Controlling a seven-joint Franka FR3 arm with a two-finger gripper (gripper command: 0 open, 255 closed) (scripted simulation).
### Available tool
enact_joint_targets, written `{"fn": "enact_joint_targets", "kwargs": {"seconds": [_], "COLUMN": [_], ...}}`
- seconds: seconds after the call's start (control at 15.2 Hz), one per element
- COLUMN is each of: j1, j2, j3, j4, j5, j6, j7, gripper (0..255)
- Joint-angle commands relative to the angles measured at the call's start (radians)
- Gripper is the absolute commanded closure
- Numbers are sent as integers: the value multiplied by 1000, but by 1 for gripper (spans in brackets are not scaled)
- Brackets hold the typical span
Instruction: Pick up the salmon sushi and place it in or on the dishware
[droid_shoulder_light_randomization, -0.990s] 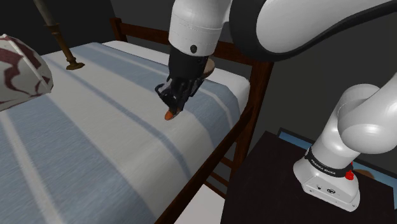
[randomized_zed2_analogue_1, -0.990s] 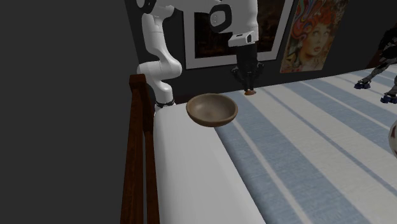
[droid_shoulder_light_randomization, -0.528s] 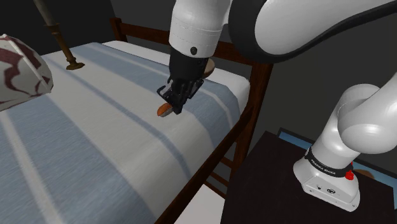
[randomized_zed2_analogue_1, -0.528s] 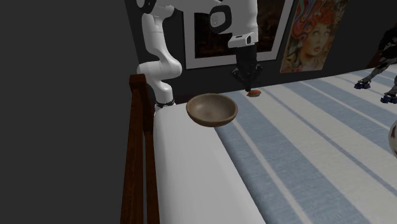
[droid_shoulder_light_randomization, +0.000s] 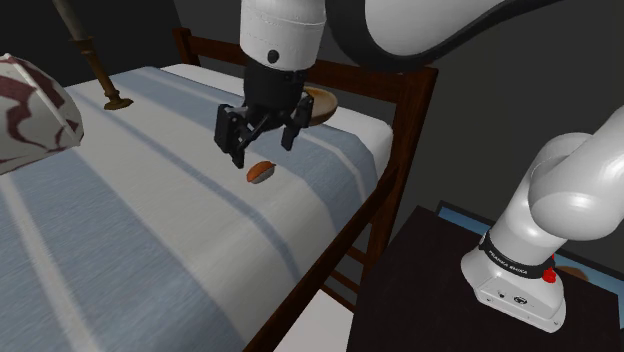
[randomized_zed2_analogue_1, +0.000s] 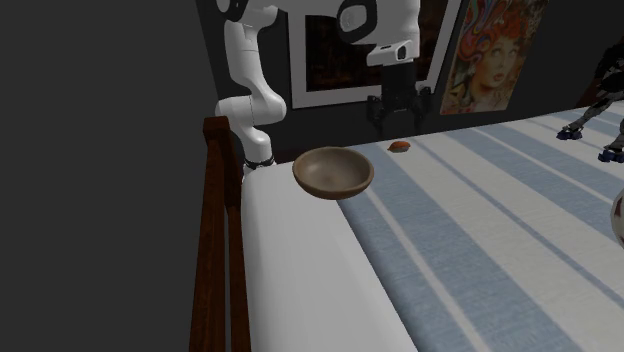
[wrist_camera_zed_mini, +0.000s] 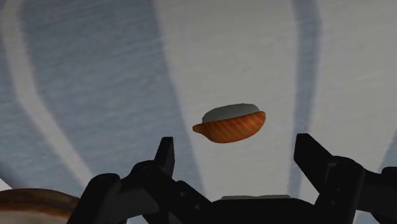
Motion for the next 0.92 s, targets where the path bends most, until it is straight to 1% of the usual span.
{"fn": "enact_joint_targets", "kwargs": {"seconds": [0.0, 0.2, 0.73, 0.79, 0.86], "j1": [-4, -11, -10, -10, -10], "j2": [13, 38, 38, 38, 38], "j3": [8, 21, 21, 21, 21], "j4": [-10, -35, -35, -35, -35], "j5": [-7, -21, -21, -21, -21], "j6": [22, 69, 69, 69, 69], "j7": [9, 19, 19, 19, 19], "gripper": [0, 0, 0, 255, 255]}}
